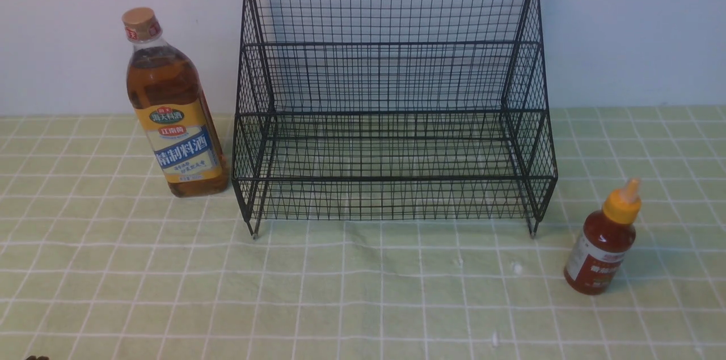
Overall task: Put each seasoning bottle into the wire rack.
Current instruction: Use the right arm to grab the condiment bottle closest to it
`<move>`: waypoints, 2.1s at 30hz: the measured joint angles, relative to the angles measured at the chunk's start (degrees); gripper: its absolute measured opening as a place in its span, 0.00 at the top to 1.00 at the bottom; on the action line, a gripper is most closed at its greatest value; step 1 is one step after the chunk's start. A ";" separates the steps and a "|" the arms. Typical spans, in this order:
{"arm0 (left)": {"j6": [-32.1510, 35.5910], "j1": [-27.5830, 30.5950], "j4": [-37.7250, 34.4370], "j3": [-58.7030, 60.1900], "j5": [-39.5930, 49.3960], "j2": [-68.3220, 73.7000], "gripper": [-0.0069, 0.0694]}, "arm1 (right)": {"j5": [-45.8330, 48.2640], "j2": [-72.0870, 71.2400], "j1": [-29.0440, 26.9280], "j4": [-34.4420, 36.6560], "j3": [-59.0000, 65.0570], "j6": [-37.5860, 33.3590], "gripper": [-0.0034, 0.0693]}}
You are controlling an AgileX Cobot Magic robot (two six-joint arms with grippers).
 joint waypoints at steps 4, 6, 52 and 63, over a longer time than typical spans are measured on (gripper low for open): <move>0.00 0.00 0.00 0.00 0.00 0.00 0.92 | 12.14 7.16 0.00 -3.45 -15.84 -2.54 0.97; 0.00 0.00 0.00 0.00 0.00 0.00 0.92 | 17.15 10.98 0.00 -3.93 -19.84 -4.06 0.97; 0.00 0.00 0.00 0.00 0.00 0.00 0.92 | 61.74 96.27 5.34 -9.85 -66.00 -23.62 0.52; 0.00 0.00 0.00 0.00 0.00 0.00 0.92 | 70.02 88.02 5.45 -10.80 -73.62 -25.54 0.54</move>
